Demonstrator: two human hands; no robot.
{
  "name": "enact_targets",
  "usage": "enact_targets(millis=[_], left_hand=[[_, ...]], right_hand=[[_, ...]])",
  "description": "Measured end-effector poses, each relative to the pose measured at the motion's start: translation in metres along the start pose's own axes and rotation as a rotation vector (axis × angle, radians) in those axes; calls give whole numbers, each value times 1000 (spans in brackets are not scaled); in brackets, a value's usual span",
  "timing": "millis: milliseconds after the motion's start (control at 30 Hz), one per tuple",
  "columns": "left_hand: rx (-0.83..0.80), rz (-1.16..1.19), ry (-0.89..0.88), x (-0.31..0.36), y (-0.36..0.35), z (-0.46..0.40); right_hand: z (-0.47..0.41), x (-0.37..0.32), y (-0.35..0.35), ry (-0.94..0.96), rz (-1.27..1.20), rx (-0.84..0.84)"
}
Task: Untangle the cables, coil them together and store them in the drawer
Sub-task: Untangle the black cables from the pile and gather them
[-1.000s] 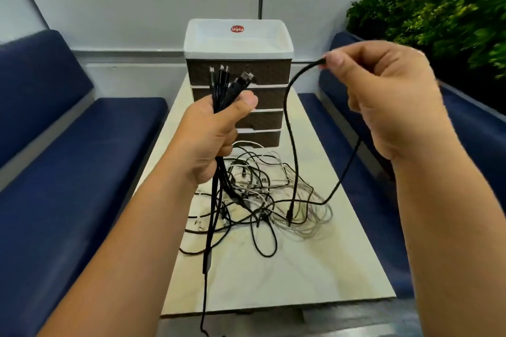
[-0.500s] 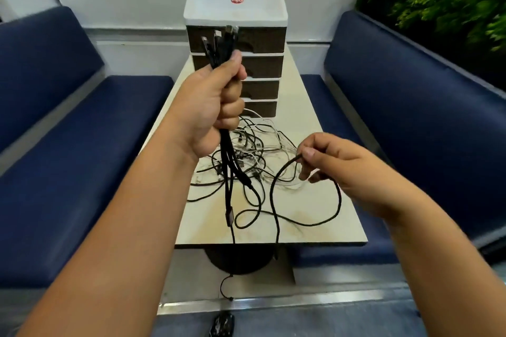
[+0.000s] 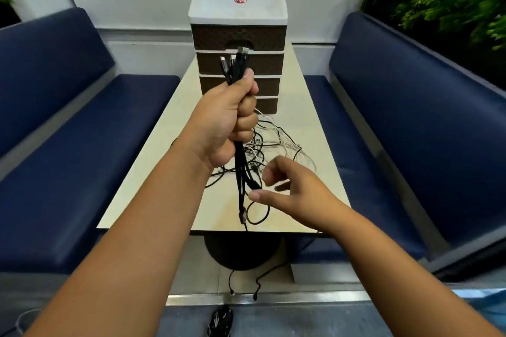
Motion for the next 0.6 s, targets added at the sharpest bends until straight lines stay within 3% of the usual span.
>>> enact_targets(millis=[167,267,400,600], left_hand=[[-8,163,-4,6,-8,-2],[59,245,-57,22,5,-4],[194,283,-88,33,32,-3],[306,252,-41,35,76,-10]], right_hand=[[-6,-6,-46,-35,-419,-81],[-2,5,-64,-107,-543,-82],[-8,8,-68,-98,-506,-64],[-25,22,-94,-187,-396,-239]])
Point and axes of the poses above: each hand's wrist, its own z-axis away from the middle knuckle, its own y-axis out of the back of the hand, x = y × z, the point moved 5 cm from there along -z, towards the middle knuckle, and after that the axes turned 5 degrees about -z, right-handed, at the moved point
